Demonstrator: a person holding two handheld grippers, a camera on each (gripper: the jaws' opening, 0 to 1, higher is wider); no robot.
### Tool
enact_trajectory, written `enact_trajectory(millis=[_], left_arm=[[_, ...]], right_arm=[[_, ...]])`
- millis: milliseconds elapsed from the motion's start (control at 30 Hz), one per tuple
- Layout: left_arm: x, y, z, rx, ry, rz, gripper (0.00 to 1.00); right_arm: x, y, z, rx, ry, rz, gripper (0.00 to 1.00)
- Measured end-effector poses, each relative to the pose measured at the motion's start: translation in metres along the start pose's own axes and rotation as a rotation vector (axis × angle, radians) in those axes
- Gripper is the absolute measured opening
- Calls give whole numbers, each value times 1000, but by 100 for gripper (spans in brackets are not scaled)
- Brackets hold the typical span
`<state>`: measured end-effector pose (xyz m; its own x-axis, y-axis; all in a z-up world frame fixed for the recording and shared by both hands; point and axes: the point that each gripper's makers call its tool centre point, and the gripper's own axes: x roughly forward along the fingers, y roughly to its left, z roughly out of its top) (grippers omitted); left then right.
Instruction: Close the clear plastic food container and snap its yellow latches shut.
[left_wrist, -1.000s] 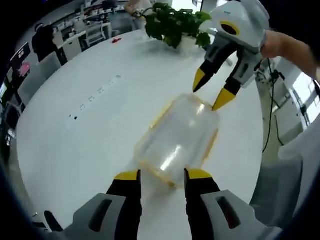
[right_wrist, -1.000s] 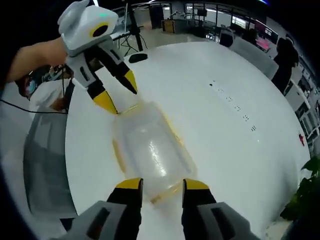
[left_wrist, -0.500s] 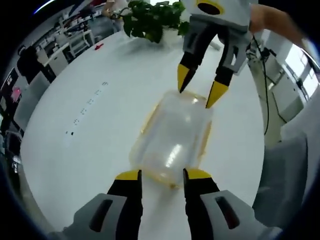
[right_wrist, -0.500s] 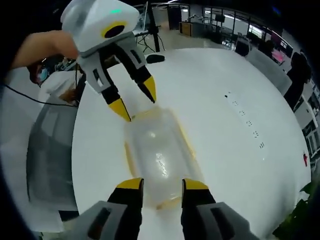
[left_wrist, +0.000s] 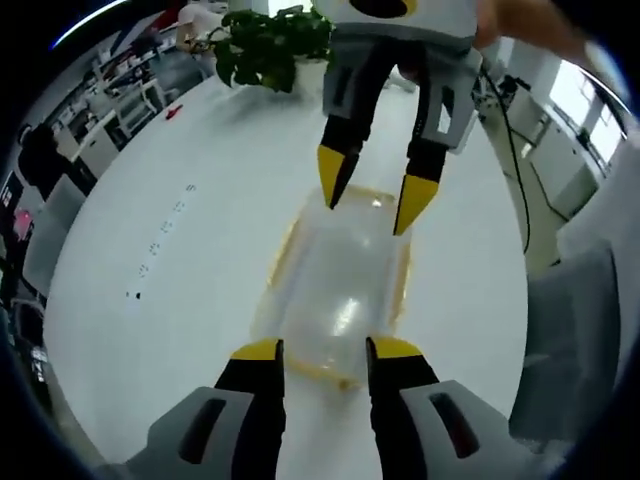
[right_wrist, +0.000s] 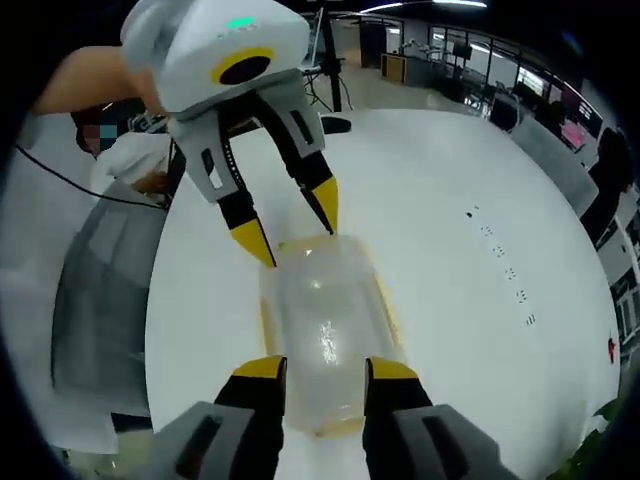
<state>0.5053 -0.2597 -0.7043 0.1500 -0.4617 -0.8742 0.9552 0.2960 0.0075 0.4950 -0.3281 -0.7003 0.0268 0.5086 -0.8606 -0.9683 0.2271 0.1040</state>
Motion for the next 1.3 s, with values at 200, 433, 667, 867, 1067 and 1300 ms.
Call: enact_trajectory(millis=[200, 433, 667, 867, 1067, 1300], left_arm=[[7, -5, 10, 7, -24, -13, 29], [17, -10, 20, 24, -39, -16, 29], [19, -8, 24, 12, -57, -21, 29], [21, -10, 26, 2, -74, -33, 29], [26, -15, 30, -14, -89, -37, 29], [30, -26, 31, 32, -79, -42, 31]], right_arm=[[6, 0, 9, -5, -19, 6, 27], [13, 0, 17, -13, -32, 15, 26], [14, -4, 20, -25, -36, 13, 25], [18, -7, 20, -14, -37, 13, 24], [21, -15, 25, -9, -41, 3, 23], [22, -23, 26, -17, -37, -9, 24]])
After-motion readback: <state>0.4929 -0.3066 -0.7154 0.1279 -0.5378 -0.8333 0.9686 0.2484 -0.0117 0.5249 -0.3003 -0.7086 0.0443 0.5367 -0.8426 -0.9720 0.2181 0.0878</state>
